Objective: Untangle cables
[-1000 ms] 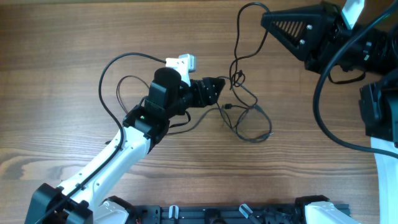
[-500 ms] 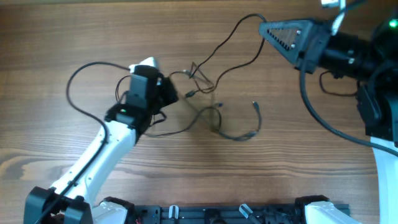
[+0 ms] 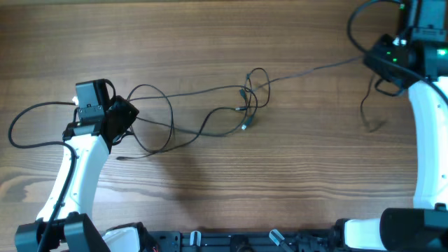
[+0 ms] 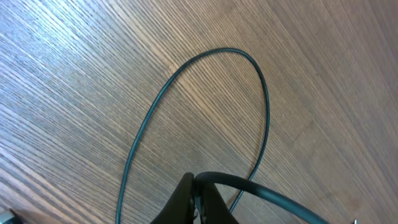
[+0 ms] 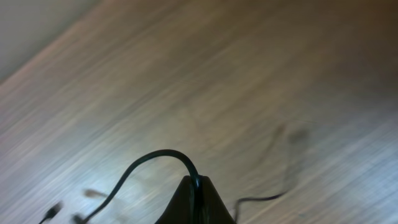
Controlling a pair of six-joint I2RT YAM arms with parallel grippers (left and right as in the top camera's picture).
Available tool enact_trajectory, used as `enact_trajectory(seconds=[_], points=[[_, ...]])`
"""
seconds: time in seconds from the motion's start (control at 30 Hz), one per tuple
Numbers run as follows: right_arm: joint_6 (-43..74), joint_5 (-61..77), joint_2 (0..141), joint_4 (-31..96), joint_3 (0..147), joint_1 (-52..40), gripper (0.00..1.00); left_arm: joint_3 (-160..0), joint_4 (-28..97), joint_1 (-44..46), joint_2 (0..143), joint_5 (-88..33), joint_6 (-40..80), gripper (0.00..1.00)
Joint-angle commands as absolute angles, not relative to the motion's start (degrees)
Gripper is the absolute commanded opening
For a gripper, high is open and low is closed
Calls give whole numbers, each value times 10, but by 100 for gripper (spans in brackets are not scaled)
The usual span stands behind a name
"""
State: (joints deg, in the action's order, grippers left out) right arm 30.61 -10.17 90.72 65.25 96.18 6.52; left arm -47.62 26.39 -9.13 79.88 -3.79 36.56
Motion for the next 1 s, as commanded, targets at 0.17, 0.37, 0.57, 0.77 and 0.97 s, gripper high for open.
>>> enact_trajectory(seconds=[0.17, 0.37, 0.57, 0.77, 0.97], points=[[317, -161, 917, 731, 966, 115, 4, -477, 273, -96, 802, -66, 365, 4], [364, -245, 917, 726, 951, 171, 4, -477, 324, -145, 802, 16, 399, 4], [364, -157, 918, 703, 951, 281, 4, -477, 348, -212, 802, 8, 460, 4], [332, -20, 918, 697, 951, 333, 4, -477, 347, -216, 802, -48, 460, 4], [256, 100, 918, 682, 951, 314, 4, -477, 343, -214, 802, -146, 459, 4]])
